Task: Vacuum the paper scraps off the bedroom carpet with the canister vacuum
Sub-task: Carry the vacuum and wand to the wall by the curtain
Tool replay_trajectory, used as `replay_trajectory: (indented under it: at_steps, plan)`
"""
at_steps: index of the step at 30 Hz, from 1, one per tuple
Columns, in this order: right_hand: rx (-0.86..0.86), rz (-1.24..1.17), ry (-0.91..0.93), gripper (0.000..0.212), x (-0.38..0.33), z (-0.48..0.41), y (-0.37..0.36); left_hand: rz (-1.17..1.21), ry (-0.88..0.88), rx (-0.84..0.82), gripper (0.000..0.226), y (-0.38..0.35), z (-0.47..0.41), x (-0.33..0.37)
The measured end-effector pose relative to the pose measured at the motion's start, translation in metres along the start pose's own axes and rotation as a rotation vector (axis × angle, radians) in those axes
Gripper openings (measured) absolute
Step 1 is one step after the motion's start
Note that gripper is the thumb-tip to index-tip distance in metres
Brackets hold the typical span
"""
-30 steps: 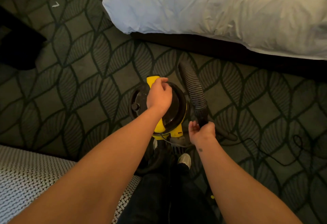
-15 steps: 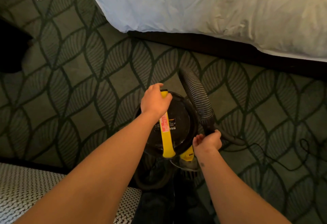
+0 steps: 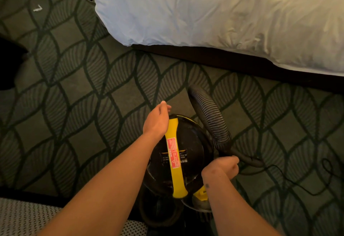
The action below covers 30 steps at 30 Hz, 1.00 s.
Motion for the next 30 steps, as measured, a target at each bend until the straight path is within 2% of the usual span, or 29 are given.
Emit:
replay_trajectory:
  at_steps: [8, 14, 20, 30]
  plan:
    - [0.056, 0.008, -0.027, 0.035, 0.008, -0.01, -0.01, 0.071, -0.024, 0.001, 0.048, 0.001, -0.005, -0.011]
    - [0.086, 0.011, -0.039, 0.037, 0.007, -0.012, -0.015, -0.088, -0.197, 0.132, 0.034, 0.007, 0.005, -0.004]
    - [0.097, 0.028, -0.055, 0.043, 0.004, -0.009, -0.016, -0.233, -0.276, 0.165, 0.035, 0.005, 0.005, 0.005]
    - [0.094, 0.06, -0.069, 0.044, -0.001, -0.013, -0.018, -0.321, -0.233, 0.139, 0.052, 0.0, -0.006, 0.004]
Point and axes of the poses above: each hand's wrist, its own z-axis away from the middle knuckle, its own y-axis out of the back of the hand, x = y × z, the point moved 3 cm from there along -z, towards the middle knuckle, and after that the axes turned 13 degrees about z, right-handed, at the moved point
